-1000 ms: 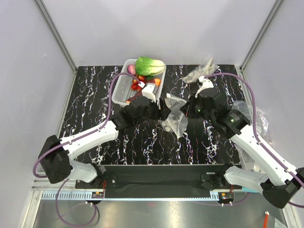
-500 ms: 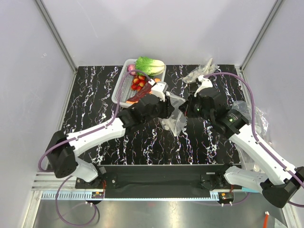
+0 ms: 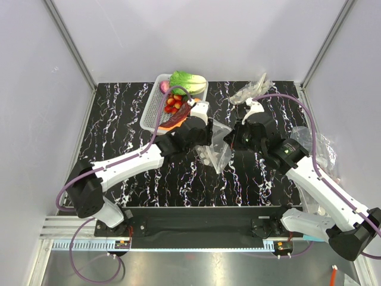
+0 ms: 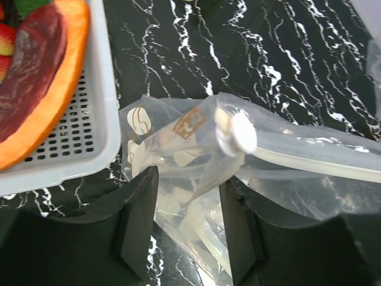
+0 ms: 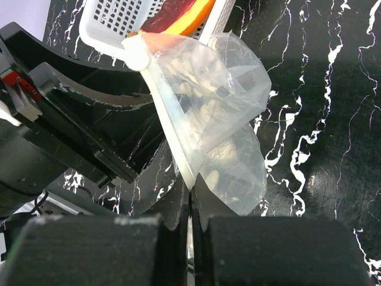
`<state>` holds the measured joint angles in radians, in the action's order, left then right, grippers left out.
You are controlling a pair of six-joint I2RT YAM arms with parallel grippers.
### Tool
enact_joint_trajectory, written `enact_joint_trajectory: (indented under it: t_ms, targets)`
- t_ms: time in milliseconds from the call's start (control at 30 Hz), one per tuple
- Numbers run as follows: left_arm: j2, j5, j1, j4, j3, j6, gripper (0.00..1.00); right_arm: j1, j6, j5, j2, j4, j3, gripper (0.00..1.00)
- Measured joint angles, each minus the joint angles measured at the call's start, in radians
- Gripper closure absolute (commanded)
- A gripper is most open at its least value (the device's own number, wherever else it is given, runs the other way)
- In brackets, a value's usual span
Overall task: Place the food in the zip-top bag and seal the zipper
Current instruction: Open the zipper of the food storage bag.
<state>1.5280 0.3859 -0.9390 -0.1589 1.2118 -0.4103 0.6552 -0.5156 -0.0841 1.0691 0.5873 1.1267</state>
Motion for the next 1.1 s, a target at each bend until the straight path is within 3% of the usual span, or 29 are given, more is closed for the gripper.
enact_joint_trajectory:
  t_ms: [167, 233, 300, 433, 500, 533, 633, 667, 767, 1067, 1100]
  targets:
    - [0.0, 0.019, 0.0, -0.005, 0.0, 0.019, 0.48, -0.001, 0.001, 0.0, 0.0, 0.0, 0.0, 1.0]
    - [0.0, 0.011, 0.0, -0.003, 0.0, 0.023, 0.57, -0.001, 0.001, 0.001, 0.0, 0.0, 0.0, 1.0]
    - [0.001, -0.005, 0.0, -0.001, 0.002, 0.024, 0.74, -0.001, 0.001, 0.005, 0.0, 0.0, 0.0, 1.0]
    - [0.024, -0.059, -0.002, 0.005, 0.042, 0.034, 0.9, -0.001, 0.002, 0.006, 0.0, 0.0, 0.0, 1.0]
    - [0.032, -0.079, -0.006, 0.01, 0.054, 0.037, 0.97, -0.001, 0.006, 0.001, 0.0, 0.0, 0.0, 0.95]
    - [0.033, -0.091, -0.009, 0.01, 0.058, 0.037, 0.99, -0.001, 0.009, -0.006, 0.0, 0.0, 0.0, 0.87]
    - [0.033, -0.118, -0.012, -0.003, 0.07, 0.037, 1.0, -0.001, 0.029, -0.04, 0.007, 0.002, 0.0, 0.75]
    - [0.033, -0.125, -0.012, -0.011, 0.075, 0.037, 1.0, -0.001, 0.038, -0.055, 0.012, 0.004, 0.0, 0.66]
    - [0.033, -0.161, -0.01, -0.045, 0.097, 0.032, 1.0, -0.001, 0.068, -0.098, 0.034, 0.01, 0.0, 0.56]
    - [0.031, -0.401, 0.074, -0.108, 0.105, -0.019, 1.0, -0.002, 0.146, -0.276, 0.151, 0.047, 0.0, 0.45]
    - [0.029, -0.438, 0.094, -0.113, 0.105, -0.027, 1.0, -0.002, 0.154, -0.296, 0.156, 0.048, 0.0, 0.38]
